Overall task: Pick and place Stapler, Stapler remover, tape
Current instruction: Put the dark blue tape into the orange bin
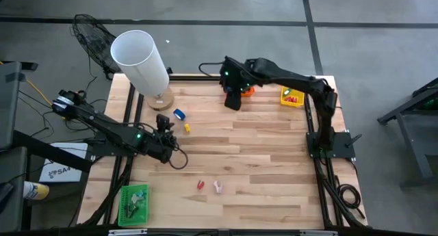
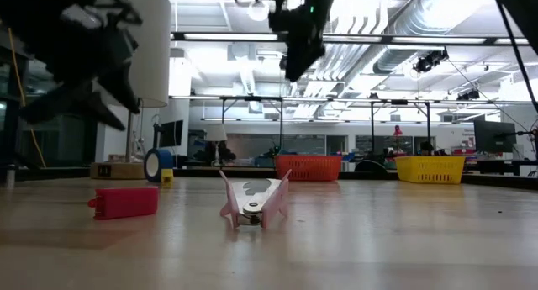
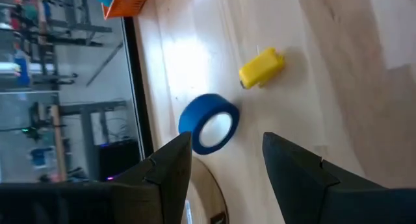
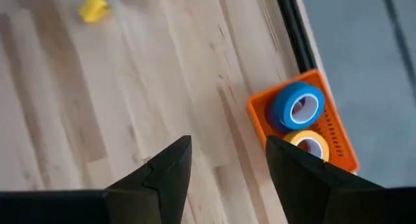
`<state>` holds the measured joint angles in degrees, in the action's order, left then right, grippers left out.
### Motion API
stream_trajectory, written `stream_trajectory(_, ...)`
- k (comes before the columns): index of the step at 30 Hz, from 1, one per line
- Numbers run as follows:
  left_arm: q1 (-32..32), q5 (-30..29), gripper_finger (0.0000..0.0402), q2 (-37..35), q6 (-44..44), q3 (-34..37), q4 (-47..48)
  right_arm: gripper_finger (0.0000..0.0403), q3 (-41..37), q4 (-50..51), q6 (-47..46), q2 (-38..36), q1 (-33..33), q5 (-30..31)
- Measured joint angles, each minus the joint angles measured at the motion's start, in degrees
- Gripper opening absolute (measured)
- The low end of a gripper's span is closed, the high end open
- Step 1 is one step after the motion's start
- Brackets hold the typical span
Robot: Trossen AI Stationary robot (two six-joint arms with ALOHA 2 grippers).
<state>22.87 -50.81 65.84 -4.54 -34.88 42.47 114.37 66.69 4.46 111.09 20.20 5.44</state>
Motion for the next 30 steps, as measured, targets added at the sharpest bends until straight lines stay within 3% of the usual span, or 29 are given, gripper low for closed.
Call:
stream_trajectory(8, 0.00, -8.14, 0.0184, 0.02, -7.04, 7.31, -11.21, 0.0190, 0.00, 0.08, -1.47, -4.45, -6.94, 6.49)
stream_trajectory(19, -0.04, -12.00, 0.0184, 0.02, -19.07, 13.04, -23.30, 0.0190, 0.00, 2.98, -4.43, -7.35, -13.34, 13.80)
stream_trajectory(22, -0.79, -12.02, 0.0184, 0.02, -21.93, 13.87, -26.01, 0.0190, 0.00, 4.33, -5.35, -8.02, -14.68, 16.15)
stream_trajectory(30, -9.08, -4.80, 0.0184, 0.04, -27.56, 14.02, -29.71, 0.0190, 0.00, 5.67, -7.07, -9.32, -17.08, 17.72)
